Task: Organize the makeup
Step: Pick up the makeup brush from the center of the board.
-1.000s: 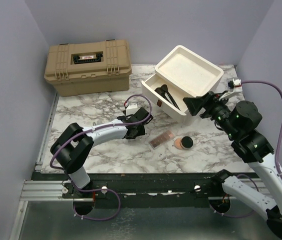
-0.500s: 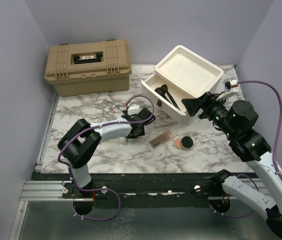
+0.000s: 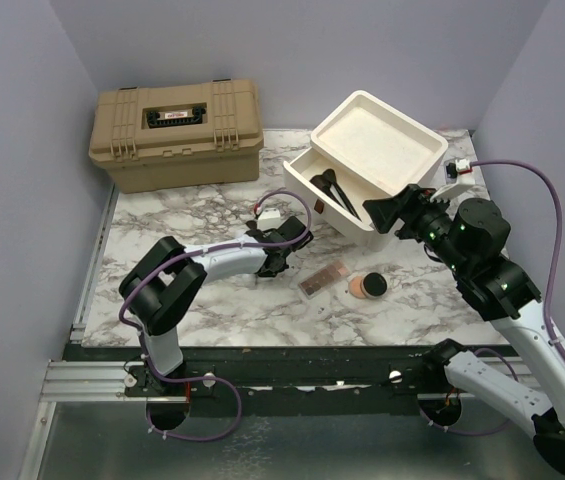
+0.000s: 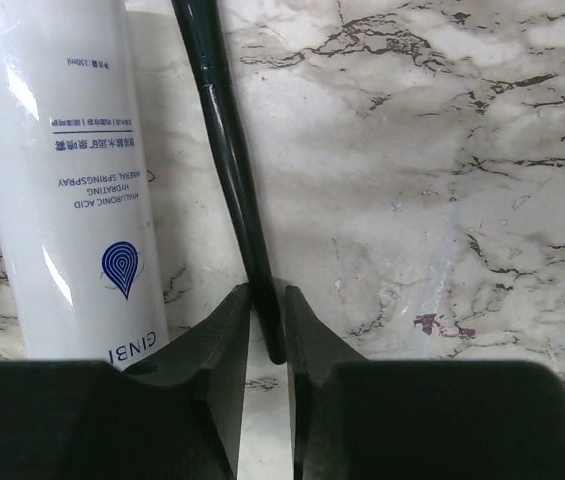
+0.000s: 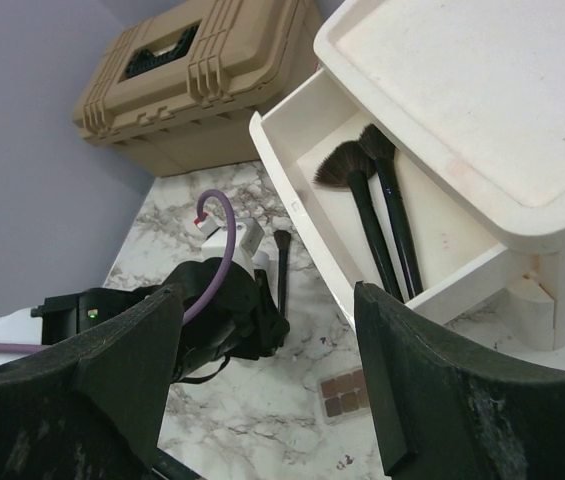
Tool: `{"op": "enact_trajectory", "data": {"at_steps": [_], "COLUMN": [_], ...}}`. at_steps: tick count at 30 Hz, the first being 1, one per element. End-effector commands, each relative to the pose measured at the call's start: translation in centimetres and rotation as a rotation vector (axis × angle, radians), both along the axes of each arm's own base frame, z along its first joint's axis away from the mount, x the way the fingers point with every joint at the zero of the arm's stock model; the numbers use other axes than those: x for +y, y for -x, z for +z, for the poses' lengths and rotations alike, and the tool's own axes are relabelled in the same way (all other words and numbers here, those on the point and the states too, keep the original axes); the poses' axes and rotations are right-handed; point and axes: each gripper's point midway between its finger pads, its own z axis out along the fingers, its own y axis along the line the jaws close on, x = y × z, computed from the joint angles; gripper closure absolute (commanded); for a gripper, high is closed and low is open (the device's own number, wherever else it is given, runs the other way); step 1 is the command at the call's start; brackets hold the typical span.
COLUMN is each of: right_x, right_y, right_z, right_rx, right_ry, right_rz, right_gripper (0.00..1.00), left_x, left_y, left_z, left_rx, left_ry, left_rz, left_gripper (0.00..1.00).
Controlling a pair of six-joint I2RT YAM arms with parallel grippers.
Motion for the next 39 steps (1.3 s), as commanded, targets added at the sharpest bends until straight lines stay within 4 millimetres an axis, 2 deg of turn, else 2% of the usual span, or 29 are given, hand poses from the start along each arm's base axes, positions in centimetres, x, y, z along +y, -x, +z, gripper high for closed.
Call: {"op": "enact_trajectory", "data": {"at_steps": [1,4,6,7,16,26,32,39], "right_x": [-0.5,-0.7,-0.8,-0.8,-1.1,-1.3,-1.4,-0.6], "right_y": [0.1,0.1,0.1,0.1,0.0,-0.4,-0.4,-0.5], "right_z": [0.0,0.0,-0.1,-0.1,-0.6,-1.3,-1.3,-1.3], "right_rx": [0.016,0.018,0.018,0.019,0.031,0.063,0.060,0.064], "right_ry": [0.001,0.003,0.004,0.004,0.011,0.013,0.006,-0.002], "right_rz": [-0.031,-0.038,-0.042,-0.044,-0.063,-0.089,-0.098,-0.066], "right_gripper": [0.25,0.25,0.25,0.25,0.25,0.25,0.25,0.24], "left_x": [0.7,0.6,0.6,0.6,0.0,-0.8,0.1,0.8], "left_y": [0.7,0.6,0.7,0.6,0.6,0.2,0.5,0.5], "left_z": [-1.2,-1.0,-0.8,-0.7,0.3,2.8,3.8,6.6], "left_rx": [0.035,0.031,0.026,0.023,-0.001,-0.092,-0.137,-0.244], "left_ry": [-0.060,-0.057,-0.056,-0.057,-0.036,0.020,0.035,0.070], "left_rz": [-0.017,-0.017,-0.022,-0.025,-0.038,-0.057,-0.038,-0.019], "left_gripper": [0.83,0.85,0.99,1.00,1.00,1.00,1.00,1.00]}}
